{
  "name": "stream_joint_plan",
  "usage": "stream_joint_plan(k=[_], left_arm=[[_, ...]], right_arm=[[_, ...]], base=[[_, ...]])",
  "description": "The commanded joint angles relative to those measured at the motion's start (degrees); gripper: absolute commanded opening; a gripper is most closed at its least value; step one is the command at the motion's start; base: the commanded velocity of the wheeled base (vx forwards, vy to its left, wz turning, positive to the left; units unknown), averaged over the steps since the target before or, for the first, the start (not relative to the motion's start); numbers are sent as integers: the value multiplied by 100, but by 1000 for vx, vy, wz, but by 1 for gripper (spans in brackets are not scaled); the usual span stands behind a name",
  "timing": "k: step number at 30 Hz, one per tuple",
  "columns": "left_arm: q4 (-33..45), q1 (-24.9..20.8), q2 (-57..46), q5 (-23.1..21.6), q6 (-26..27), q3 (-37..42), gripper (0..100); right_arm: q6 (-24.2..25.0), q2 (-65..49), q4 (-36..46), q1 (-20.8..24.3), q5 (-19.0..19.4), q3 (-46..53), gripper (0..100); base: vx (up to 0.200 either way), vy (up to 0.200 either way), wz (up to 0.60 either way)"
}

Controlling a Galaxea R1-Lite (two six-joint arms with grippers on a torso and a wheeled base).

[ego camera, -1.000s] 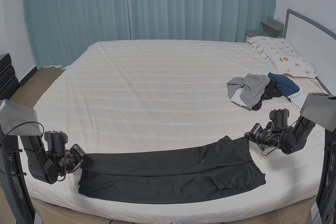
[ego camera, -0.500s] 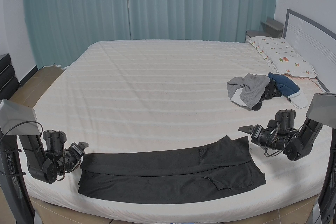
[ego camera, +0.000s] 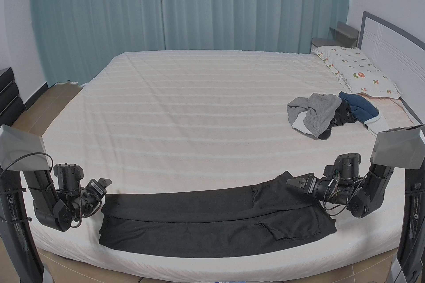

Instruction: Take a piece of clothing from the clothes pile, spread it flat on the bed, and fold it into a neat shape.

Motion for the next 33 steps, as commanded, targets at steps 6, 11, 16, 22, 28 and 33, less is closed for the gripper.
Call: stream_joint_plan(k=[6, 11, 16, 22, 28, 33], left_arm=[[-11, 8, 6, 0, -3, 6, 100], [-11, 16, -11, 0, 6, 24, 100], [-2, 8, -29, 0, 24, 59, 100], [33, 8, -82, 0, 33, 85, 100], [33, -1, -275, 0, 103, 156, 100], [-2, 8, -354, 0, 243, 226, 100]], right_arm=[[-35, -3, -11, -71, -7, 213, 0], [-158, -65, -46, -141, 1, 344, 0], [-158, -170, -178, -185, 37, 538, 0], [-166, -205, -178, -291, 54, 652, 0], [-96, -179, -196, -299, 72, 643, 100], [88, -381, -266, -335, 89, 696, 100]], base=[[0, 0, 0], [0, 0, 0], [0, 0, 0], [0, 0, 0], [0, 0, 0], [0, 0, 0]])
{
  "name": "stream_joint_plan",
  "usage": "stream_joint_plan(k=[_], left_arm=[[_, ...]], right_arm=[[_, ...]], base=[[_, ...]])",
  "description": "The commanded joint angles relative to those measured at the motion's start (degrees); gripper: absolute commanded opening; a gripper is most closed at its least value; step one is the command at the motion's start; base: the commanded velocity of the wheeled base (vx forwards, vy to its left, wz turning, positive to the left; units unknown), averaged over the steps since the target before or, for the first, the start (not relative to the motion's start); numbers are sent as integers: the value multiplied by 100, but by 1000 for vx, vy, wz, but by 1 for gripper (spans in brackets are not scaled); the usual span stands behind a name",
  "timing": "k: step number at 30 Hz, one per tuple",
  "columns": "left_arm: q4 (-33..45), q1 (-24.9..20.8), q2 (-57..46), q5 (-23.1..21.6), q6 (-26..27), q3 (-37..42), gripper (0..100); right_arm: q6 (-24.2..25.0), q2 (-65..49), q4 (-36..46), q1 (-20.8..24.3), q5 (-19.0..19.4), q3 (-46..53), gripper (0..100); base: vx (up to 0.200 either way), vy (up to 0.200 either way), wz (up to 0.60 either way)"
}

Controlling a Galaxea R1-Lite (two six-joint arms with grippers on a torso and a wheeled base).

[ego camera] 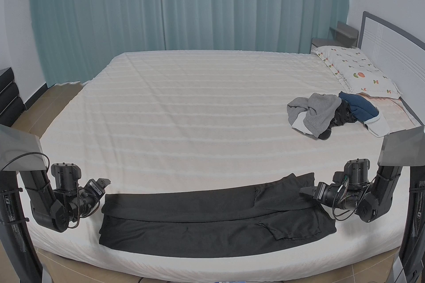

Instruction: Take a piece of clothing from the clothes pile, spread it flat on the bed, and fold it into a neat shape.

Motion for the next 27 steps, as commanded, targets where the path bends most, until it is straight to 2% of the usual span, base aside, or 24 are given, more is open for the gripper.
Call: stream_joint_plan(k=[1, 5, 11, 22, 23, 27], left_arm=[[-31, -5, -111, 0, 27, 102, 100], [-31, -5, -155, 0, 27, 190, 100], [-84, -31, -287, -53, 27, 489, 100], [-92, -66, -568, -1037, 141, 831, 100], [-84, -66, -525, -1283, 360, 849, 100], [-84, -66, -472, -1459, 624, 867, 100]], right_arm=[[396, -268, -63, -70, 4, 60, 100], [932, -479, -107, -281, 13, 69, 100], [1442, -550, -116, -553, 382, 25, 100], [1477, -515, -107, -536, 408, 43, 100], [1477, -497, -107, -510, 417, 43, 100], [1477, -523, -107, -483, 417, 60, 100]], base=[[0, 0, 0], [-100, 0, 0], [-200, 0, 0], [-18, 0, 0], [0, 0, 0], [0, 0, 0]])
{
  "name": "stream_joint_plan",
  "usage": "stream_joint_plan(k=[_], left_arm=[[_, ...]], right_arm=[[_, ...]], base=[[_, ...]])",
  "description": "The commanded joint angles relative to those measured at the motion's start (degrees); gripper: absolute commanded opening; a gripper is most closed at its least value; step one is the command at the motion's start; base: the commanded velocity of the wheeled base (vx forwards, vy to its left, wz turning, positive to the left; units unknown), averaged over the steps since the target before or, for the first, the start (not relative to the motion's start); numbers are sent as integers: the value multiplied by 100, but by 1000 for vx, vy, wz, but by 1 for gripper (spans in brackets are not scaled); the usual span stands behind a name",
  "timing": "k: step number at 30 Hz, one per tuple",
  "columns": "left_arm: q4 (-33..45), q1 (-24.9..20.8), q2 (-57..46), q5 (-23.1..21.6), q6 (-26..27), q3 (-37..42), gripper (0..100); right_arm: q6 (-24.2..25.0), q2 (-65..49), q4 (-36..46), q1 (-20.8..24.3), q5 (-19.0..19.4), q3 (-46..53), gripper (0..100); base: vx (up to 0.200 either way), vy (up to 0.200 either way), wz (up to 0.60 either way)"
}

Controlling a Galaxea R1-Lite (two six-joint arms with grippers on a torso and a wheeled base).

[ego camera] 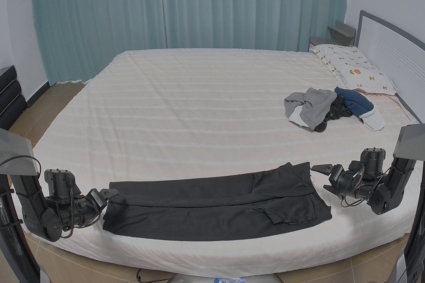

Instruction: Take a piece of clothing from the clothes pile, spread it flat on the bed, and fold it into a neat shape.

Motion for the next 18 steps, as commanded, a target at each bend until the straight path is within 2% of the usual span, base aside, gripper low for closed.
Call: stream_joint_plan(k=[1, 6, 9, 16, 17, 18], left_arm=[[3, -9, 78, -133, 109, 31, 100], [3, -18, 219, -177, 267, -83, 100], [-6, -9, 368, -177, 592, -101, 100], [-6, -18, 421, -194, 636, -118, 100], [-6, -18, 430, -185, 636, -118, 0], [-6, -18, 439, -185, 636, -110, 0]], right_arm=[[2, -8, 0, 44, 4, 16, 100], [2, 19, 0, 44, 4, 16, 100], [2, 1, 0, 44, 4, 8, 100], [2, 1, 0, 44, 4, 8, 100], [2, 19, 0, 44, 4, 8, 100], [2, 1, 0, 44, 4, 8, 100]], base=[[0, 0, 0], [0, 0, 0], [0, 0, 0], [0, 0, 0], [0, 0, 0], [0, 0, 0]])
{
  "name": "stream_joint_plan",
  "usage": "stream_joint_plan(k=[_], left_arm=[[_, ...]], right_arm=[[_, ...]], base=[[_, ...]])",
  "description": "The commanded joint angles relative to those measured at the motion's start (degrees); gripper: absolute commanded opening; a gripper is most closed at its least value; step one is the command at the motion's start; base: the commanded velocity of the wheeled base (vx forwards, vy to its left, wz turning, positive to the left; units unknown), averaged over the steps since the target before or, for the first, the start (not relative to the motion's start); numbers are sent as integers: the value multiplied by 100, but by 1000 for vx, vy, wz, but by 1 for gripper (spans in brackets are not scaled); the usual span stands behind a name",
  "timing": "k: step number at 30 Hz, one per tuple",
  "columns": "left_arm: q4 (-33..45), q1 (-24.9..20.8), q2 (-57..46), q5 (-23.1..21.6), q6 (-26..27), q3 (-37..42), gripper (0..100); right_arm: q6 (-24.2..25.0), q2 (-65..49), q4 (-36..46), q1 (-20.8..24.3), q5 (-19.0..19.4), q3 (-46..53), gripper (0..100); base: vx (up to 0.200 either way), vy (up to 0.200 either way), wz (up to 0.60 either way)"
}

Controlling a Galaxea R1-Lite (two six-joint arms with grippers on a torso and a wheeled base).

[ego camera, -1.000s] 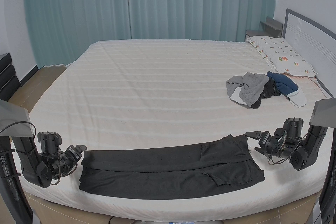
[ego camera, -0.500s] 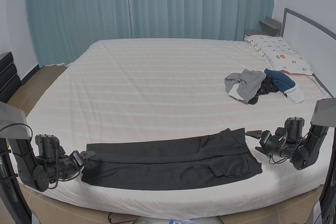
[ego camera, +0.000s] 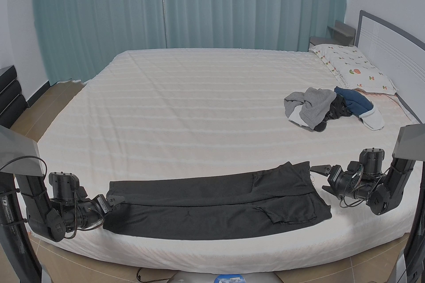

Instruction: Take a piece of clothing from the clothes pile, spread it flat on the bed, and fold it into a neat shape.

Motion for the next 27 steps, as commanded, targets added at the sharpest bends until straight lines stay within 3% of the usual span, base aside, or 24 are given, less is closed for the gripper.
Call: stream_joint_plan(k=[1, 12, 16, 27], left_arm=[[-3, 13, 103, 15, 6, 13, 0], [-329, 153, 138, 138, -2, 329, 0], [-513, 276, 138, 437, -38, 347, 0], [-522, 347, 76, 481, -29, 470, 0]], right_arm=[[1, -3, -1, 2, 1, 8, 100], [10, -29, -10, -6, 1, 8, 100], [10, -29, -10, -15, 1, 8, 100], [10, -29, -1, -24, 1, 8, 100]], base=[[0, 0, 0], [0, 0, 0], [0, 0, 0], [0, 0, 0]])
